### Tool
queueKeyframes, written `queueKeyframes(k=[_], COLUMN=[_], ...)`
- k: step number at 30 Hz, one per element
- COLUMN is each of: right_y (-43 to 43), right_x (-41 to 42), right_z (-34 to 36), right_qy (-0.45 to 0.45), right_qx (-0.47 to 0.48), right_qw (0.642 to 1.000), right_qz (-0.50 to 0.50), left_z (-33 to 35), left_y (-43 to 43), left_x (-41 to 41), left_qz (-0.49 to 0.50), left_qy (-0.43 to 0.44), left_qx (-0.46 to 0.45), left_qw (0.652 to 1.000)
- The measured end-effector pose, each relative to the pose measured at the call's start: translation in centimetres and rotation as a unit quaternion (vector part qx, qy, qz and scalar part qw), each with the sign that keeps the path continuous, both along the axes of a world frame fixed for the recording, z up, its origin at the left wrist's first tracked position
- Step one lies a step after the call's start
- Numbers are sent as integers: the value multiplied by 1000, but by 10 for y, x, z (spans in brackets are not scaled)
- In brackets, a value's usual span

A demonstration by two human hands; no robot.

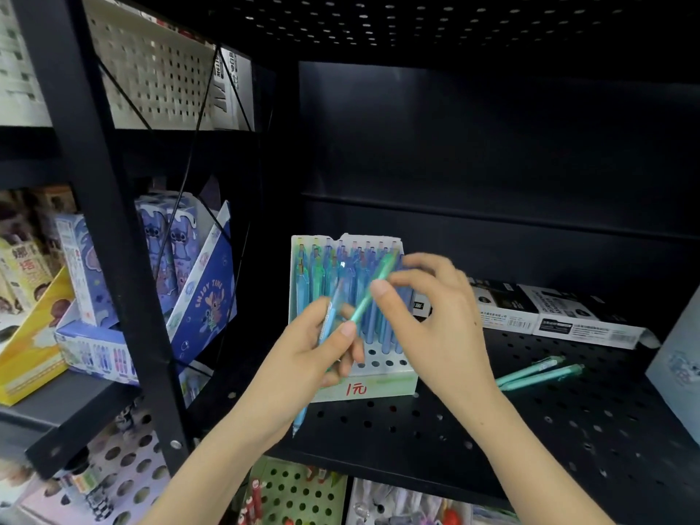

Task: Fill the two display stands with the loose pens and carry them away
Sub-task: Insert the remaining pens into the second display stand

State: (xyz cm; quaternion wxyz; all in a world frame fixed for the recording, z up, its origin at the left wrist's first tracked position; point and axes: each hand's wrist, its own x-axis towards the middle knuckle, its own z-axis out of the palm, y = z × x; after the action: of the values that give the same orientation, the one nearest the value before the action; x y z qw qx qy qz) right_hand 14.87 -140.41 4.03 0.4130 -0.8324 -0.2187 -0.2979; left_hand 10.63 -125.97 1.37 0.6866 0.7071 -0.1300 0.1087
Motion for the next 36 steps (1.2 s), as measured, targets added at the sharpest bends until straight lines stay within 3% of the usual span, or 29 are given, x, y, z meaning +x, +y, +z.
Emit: queueKeyframes(k=[3,6,8,10,15,21,24,29,36], right_y=[3,-3,-13,-21,-13,-1,2,2,3], right_x=[-10,-12,-10,-6,0,8,11,19,34], right_z=[4,17,26,30,18,5,2,7,6], right_qy=[60,145,143,111,46,50,40,-94,-60], right_qx=[79,229,312,329,177,60,1,-111,-217], right_qw=[994,957,935,935,983,997,999,984,970], right_qz=[54,100,89,74,13,8,-14,-99,-95], left_z=[0,2,4,5,2,-2,-2,0,0], left_y=[-4,-4,0,7,19,22,21,22,21], left_x=[1,0,0,0,1,-1,-3,-4,-2], left_qz=[-2,20,59,104,153,135,130,142,149], left_qy=[-13,-26,-38,-46,-23,-14,-28,-36,-34], left_qx=[33,56,54,50,17,-9,2,24,6], left_qw=[999,998,996,992,988,991,991,989,988])
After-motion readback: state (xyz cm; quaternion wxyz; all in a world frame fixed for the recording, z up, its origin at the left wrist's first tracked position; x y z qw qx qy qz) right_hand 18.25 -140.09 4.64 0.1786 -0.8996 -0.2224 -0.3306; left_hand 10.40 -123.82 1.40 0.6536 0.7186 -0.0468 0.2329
